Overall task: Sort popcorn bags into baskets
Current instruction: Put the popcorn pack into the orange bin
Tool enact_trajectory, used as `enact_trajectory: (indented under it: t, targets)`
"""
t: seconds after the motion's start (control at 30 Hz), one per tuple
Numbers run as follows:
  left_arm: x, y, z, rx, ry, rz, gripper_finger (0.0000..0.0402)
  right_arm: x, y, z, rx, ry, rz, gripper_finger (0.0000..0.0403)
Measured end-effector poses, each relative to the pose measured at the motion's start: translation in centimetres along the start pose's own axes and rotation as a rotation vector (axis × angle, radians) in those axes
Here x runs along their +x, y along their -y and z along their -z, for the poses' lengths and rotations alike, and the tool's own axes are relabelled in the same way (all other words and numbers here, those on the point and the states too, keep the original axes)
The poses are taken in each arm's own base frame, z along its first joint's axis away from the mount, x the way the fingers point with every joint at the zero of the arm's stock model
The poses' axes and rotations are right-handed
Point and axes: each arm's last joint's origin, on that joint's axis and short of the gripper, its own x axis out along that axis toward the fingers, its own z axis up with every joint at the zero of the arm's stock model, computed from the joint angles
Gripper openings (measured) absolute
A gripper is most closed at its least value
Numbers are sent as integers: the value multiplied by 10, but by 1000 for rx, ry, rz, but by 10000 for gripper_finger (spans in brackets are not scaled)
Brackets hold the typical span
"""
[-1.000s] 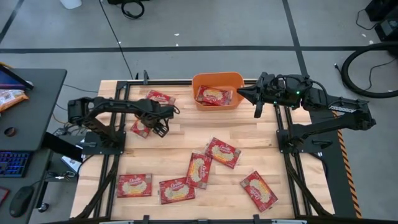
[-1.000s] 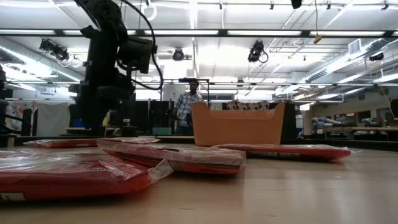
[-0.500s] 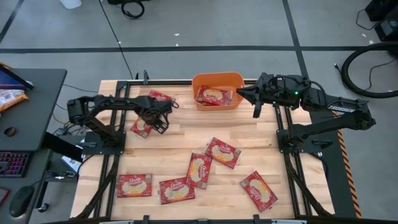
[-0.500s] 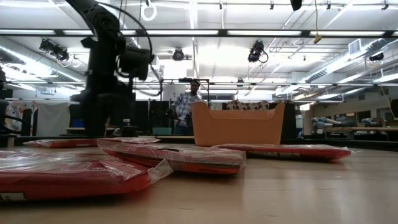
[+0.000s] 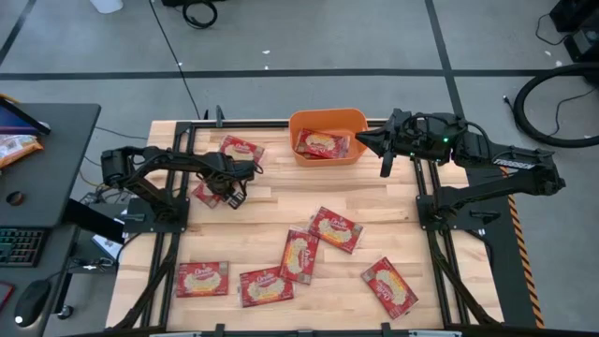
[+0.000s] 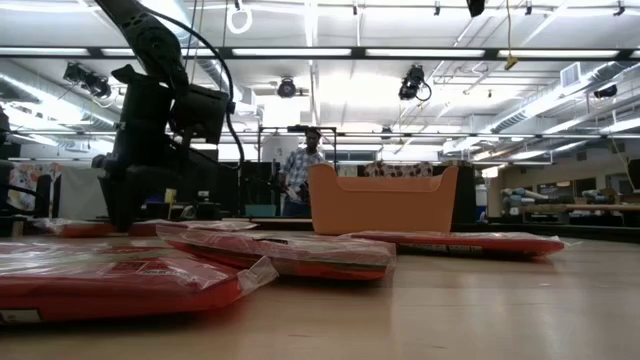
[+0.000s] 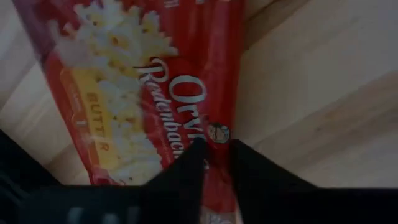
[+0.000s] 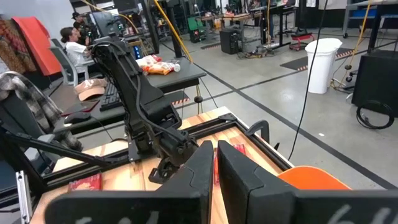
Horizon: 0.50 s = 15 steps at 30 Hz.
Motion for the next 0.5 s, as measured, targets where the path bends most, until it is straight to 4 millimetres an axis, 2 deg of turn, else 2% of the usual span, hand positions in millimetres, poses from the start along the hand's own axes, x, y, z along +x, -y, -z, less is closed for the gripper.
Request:
enact_trajectory:
  t: [0.1,0.2,0.3,0.37,0.5]
  targets:
    - [-1,1,1,1,1,0,16,0,0,0,0,0,0,29]
    - [-5,4,-2,-4,5,28,18,0,0,-1,-2,11,-2,29]
    - [-18,10,-11,2,17,108,17,0,-1,-3,-3,27,-8,29]
    - [-35,15,-17,24,52,174,14,0,-1,-3,-9,34,-10,29]
    - [-82,32,-33,96,200,303,14,0,-1,-4,-38,37,-12,29]
